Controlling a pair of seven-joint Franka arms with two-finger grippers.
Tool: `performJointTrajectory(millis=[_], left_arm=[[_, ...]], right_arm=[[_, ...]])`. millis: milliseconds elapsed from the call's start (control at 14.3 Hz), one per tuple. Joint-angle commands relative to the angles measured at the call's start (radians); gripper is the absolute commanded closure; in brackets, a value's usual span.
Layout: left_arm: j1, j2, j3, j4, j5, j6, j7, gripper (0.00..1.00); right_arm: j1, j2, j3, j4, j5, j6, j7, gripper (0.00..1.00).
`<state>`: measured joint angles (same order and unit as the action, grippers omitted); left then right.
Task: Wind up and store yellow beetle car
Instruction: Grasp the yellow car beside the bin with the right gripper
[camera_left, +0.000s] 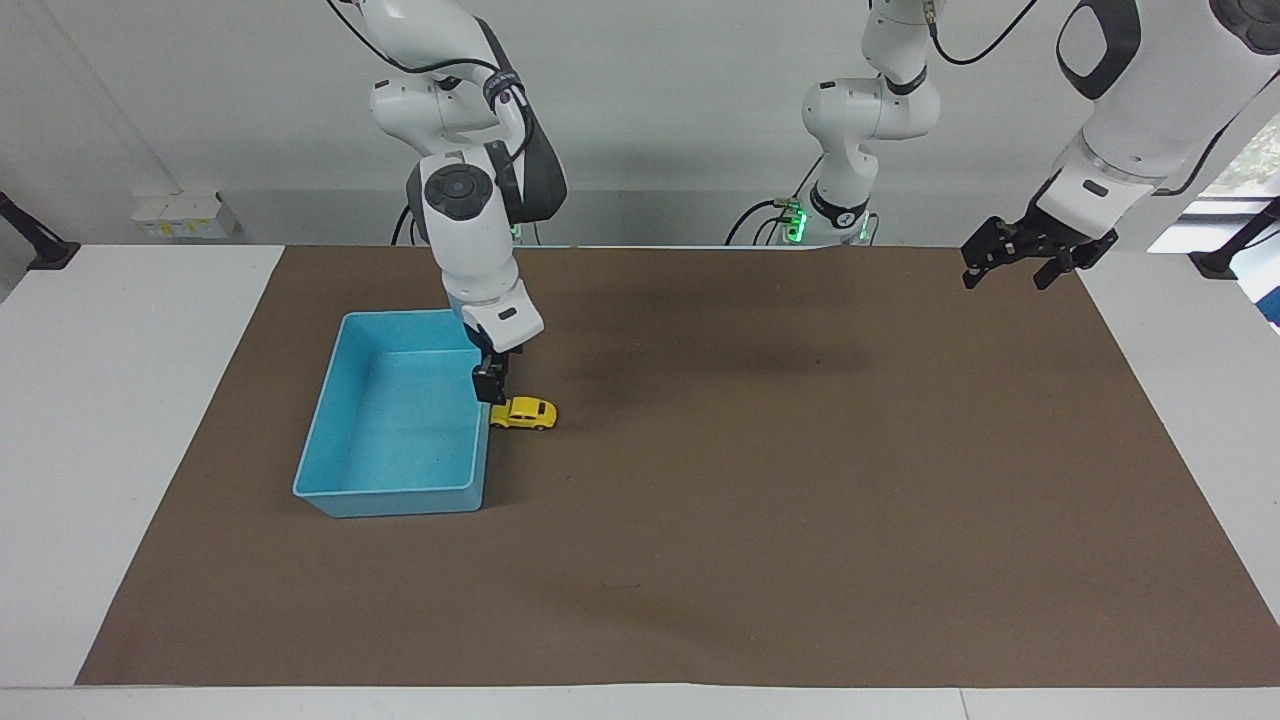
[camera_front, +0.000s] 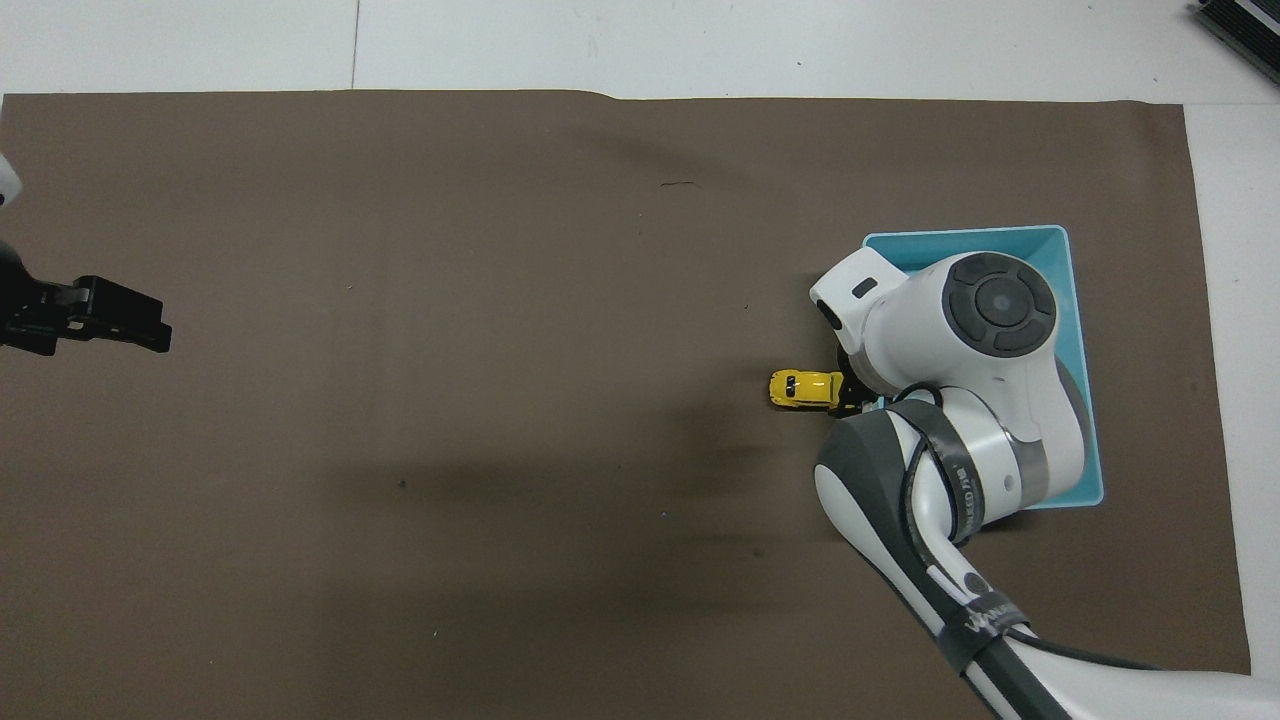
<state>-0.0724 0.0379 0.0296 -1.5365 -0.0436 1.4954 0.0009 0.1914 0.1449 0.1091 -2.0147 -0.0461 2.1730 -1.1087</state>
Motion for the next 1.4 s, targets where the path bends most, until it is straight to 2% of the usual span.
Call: performJointTrajectory(millis=[0,420,840,910,1120,1190,1260,1330], left_arm=[[0.014,0.0,-0.011,0.015,0.021,-0.004,0.014,0.0],[0.014,0.0,-0.011,0.015,0.021,-0.004,0.014,0.0],[0.014,0.0,-0.011,0.015,0.021,-0.004,0.014,0.0],[0.014,0.0,-0.011,0.015,0.021,-0.004,0.014,0.0],[0.014,0.0,-0.011,0.015,0.021,-0.004,0.014,0.0],[0.014,0.0,-0.011,0.015,0.021,-0.004,0.014,0.0],[0.014,0.0,-0.011,0.015,0.021,-0.004,0.014,0.0],[0.014,0.0,-0.011,0.015,0.021,-0.004,0.014,0.0]], right_arm=[[-0.003,0.013,0.001,-0.051,-0.02,0.073,-0.026,0.0],[-0.001,0.076,0.001,-0.076,-0.029,0.171,-0.025,0.0],[0.01,0.087,0.001,-0.107,-0.029,0.198,-0.02,0.0],[0.01,0.087,0.001,-0.11,-0.031,0.203,-0.02,0.03],[0.01,0.088,0.001,-0.108,-0.057,0.203,-0.022,0.37],[0.01,0.088,0.001,-0.108,-0.057,0.202,-0.017,0.63],[0.011,0.088,0.001,-0.108,-0.057,0.202,-0.016,0.75],[0.01,0.09,0.001,-0.107,-0.057,0.202,-0.017,0.81]])
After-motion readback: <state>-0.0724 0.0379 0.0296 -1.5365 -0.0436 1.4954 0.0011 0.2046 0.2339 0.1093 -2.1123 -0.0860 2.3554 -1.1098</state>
